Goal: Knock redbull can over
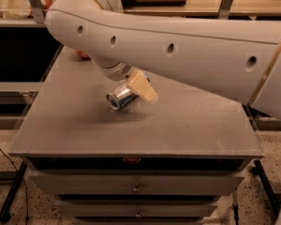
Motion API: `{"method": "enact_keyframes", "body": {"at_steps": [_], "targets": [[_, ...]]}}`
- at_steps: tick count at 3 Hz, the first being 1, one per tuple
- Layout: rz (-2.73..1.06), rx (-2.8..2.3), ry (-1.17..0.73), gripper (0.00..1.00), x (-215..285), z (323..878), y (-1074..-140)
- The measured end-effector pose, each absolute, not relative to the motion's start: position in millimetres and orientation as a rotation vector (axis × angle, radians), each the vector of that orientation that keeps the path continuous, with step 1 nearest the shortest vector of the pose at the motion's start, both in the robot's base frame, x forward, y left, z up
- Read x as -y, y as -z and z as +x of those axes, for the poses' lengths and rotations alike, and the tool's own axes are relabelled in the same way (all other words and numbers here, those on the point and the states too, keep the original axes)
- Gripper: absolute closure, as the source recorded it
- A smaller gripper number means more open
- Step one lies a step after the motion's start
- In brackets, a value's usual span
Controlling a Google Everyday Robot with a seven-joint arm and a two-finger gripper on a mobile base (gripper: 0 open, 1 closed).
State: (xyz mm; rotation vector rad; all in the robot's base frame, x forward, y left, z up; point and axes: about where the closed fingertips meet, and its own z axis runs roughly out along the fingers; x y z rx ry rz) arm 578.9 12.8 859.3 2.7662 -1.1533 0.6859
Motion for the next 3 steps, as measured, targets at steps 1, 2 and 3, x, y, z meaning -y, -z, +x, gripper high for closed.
{"method": "enact_keyframes", "body": {"at_steps": [1,2,3], "targets": [[2.794,1.168,-0.600,0.00,-13.7,576.6,-857.4],[2.802,1.211,-0.500,0.00,-12.4,577.8,-854.1],[2.808,1.267,-0.378,0.00,-10.7,581.1,-847.9]]}}
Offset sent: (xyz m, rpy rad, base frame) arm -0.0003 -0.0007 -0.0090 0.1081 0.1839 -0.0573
